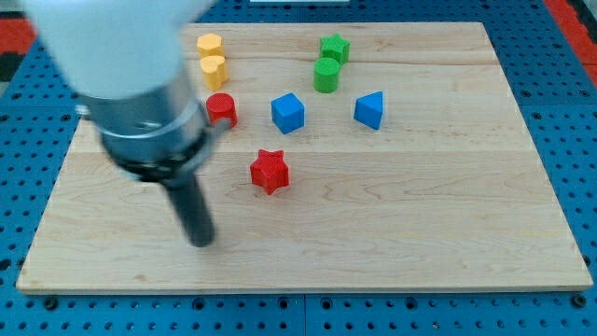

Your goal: Push the red star towards the center left

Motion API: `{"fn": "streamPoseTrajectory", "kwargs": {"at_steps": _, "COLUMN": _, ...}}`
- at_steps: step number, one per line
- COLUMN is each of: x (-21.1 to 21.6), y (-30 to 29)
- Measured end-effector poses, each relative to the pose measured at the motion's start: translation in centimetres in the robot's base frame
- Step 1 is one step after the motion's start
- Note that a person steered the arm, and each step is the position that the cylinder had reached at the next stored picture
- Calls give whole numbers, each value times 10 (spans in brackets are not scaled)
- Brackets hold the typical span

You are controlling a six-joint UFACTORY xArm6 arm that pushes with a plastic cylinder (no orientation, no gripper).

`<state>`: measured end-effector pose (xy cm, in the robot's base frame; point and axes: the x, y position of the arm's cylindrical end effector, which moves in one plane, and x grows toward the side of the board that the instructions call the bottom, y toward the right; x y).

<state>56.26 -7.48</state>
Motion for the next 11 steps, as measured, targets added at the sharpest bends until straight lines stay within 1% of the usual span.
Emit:
{"fn": "streamPoseTrajectory", "kwargs": {"at_steps": 1, "x": -24, "y": 73}}
{"fn": "streamPoseTrajectory", "kwargs": {"at_steps": 2, "x": -62, "y": 96}}
{"fn": "streamPoseTrajectory", "kwargs": {"at_steps": 3, "x": -77, "y": 58}}
{"fn": "streamPoseTrajectory", "kwargs": {"at_steps": 4, "x": -77, "y": -32}}
{"fn": "streamPoseTrajectory", "kwargs": {"at_steps": 5, "x": -92, "y": -66}}
{"fn": "streamPoseTrajectory", "kwargs": {"at_steps": 6, "x": -71, "y": -58}}
{"fn": "streamPoseTrajectory", "kwargs": {"at_steps": 7, "x": -98, "y": -74}}
{"fn": "streamPoseTrajectory", "kwargs": {"at_steps": 8, "x": -134, "y": -71}}
{"fn": "streamPoseTrajectory", "kwargs": {"at_steps": 9, "x": -133, "y": -70}}
{"fn": "streamPoseTrajectory", "kwargs": {"at_steps": 11, "x": -149, "y": -22}}
